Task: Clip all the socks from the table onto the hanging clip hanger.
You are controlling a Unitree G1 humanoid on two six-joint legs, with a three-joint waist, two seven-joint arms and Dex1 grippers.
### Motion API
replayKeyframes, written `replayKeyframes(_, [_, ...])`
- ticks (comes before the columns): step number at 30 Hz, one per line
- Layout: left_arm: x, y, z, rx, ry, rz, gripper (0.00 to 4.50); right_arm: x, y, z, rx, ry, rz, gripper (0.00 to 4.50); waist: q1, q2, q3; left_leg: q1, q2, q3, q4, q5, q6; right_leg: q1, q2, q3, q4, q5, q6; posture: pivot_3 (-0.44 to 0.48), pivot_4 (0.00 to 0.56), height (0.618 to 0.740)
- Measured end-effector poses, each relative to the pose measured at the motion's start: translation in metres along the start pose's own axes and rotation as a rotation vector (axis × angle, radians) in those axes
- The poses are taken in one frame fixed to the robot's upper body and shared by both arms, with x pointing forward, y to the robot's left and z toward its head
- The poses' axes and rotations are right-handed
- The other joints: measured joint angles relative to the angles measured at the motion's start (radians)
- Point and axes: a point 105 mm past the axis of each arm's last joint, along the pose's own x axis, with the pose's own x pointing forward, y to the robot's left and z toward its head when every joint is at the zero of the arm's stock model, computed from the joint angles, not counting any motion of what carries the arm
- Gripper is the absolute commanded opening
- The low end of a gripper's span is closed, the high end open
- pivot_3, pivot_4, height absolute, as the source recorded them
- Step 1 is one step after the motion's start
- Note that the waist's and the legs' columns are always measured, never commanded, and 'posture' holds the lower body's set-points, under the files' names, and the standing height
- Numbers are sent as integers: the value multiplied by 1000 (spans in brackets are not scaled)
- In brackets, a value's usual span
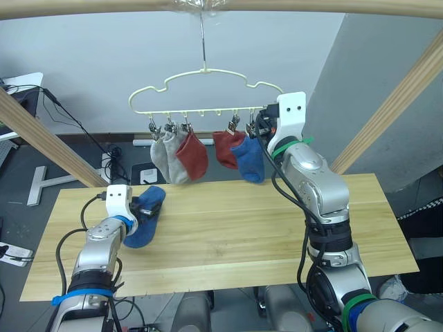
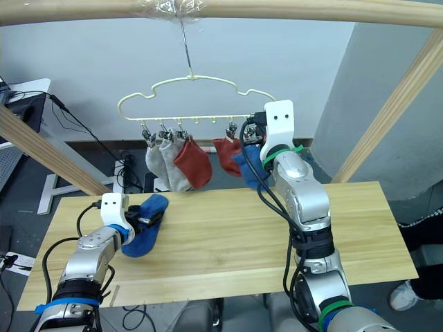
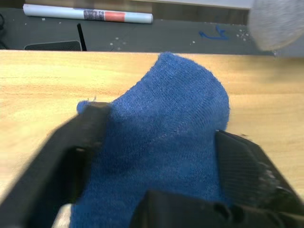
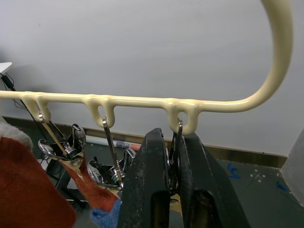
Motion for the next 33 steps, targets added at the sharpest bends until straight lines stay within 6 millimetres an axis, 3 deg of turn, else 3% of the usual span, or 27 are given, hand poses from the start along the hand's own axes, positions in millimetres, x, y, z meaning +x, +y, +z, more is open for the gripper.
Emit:
replayKeyframes(9, [-7,-3,-5,15,-1,-22,99,0,0,0,0,-1,0,0,0,0,0,0,0,0,0,0,0,0,0,0,0,0,0,-25,260,720])
replayKeyframes(14, [-6,-9,-2,32,-17,-62,44,0,0,0,1,-2,0,0,2,0,0,0,0,0,0,0,0,0,0,0,0,0,0,-28,261,720])
replayKeyframes(16, [-4,-25,3,67,-43,-144,44,0,-1,0,1,-2,-2,0,3,0,0,0,0,0,0,0,0,0,0,0,-1,0,0,-30,263,720])
replayKeyframes(19, [3,-65,16,82,-88,-322,44,0,-2,0,2,-1,-5,0,9,0,0,-2,-1,-1,0,0,0,0,0,0,-2,0,0,-29,263,720])
replayKeyframes(22, [10,-124,77,64,-251,-575,44,0,-3,0,6,1,-10,0,23,0,1,-7,-1,-4,2,0,0,-2,0,-1,-3,0,0,-35,262,720])
replayKeyframes(26, [0,-162,136,66,-374,-802,44,0,0,1,6,-1,-2,0,6,0,1,-7,0,-1,0,0,0,-2,1,-1,-5,0,0,-47,260,720])
replayKeyframes(33, [-24,-221,156,-6,-412,-1054,44,0,-2,2,6,-3,-11,0,0,0,1,-10,1,-2,0,0,0,-3,1,0,-10,0,0,-60,263,720])
